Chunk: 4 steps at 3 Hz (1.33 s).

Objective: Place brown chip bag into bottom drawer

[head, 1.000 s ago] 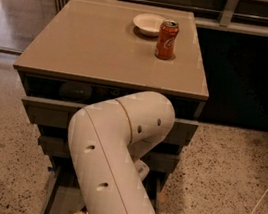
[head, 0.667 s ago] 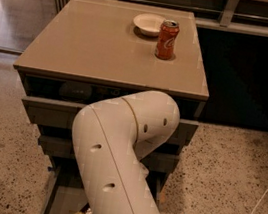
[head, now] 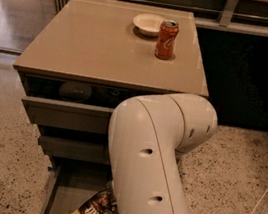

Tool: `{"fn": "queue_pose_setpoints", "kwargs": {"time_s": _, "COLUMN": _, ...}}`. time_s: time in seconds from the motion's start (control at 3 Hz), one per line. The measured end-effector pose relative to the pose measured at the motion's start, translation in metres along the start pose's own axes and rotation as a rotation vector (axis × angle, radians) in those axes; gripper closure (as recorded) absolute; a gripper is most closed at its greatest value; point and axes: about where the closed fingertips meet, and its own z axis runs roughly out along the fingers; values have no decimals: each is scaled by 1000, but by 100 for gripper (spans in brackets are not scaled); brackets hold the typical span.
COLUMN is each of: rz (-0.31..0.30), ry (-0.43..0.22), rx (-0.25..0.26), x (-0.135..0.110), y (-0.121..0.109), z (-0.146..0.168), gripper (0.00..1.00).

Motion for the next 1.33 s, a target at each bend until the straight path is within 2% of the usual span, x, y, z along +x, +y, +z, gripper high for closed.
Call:
{"fn": "queue_pose_setpoints", "kwargs": {"time_s": 0.33, "rz": 2, "ry": 16, "rx": 6, "x": 1, "y": 1, "z": 4, "gripper": 100}}
{"fn": "queue_pose_setpoints", "kwargs": {"time_s": 1.0, "rz": -22, "ry": 114, "rx": 2, "x": 32, "y": 7, "z": 23, "gripper": 100}}
{"fn": "queue_pose_setpoints", "kwargs": {"time_s": 1.33, "rz": -22, "ry": 114, "rx": 2, "x": 32, "y": 7, "z": 23, "gripper": 100}}
